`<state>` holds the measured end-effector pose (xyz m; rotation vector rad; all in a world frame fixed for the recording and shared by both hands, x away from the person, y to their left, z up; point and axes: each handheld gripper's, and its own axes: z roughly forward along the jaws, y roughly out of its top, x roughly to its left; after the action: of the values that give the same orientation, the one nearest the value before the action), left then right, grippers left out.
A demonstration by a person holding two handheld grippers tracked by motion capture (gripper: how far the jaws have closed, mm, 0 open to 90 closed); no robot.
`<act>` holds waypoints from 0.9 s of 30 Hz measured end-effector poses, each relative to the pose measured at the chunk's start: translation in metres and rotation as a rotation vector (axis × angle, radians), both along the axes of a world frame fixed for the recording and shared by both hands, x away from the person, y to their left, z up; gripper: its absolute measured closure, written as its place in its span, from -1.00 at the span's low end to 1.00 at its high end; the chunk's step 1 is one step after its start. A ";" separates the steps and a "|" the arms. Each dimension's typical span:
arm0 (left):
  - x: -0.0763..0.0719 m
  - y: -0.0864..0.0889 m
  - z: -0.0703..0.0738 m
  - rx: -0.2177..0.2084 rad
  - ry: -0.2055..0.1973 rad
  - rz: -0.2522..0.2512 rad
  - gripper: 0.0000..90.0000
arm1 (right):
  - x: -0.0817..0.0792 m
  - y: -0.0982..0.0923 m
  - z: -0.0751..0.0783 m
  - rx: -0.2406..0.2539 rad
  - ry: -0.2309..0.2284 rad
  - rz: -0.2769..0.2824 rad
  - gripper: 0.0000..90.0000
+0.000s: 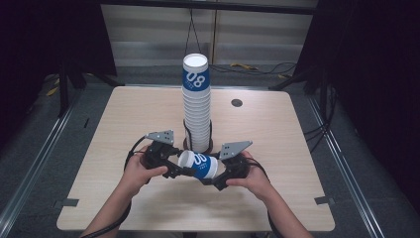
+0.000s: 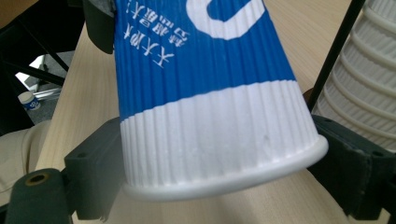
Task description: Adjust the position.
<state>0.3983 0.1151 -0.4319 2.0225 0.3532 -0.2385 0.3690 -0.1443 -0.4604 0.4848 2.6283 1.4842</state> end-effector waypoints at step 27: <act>0.001 0.000 -0.002 -0.006 0.014 0.005 -0.41 | -0.001 -0.001 0.004 -0.008 0.018 -0.012 -0.59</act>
<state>0.3998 0.1153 -0.4337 2.0149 0.3660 -0.2504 0.3681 -0.1453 -0.4567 0.5147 2.6392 1.4729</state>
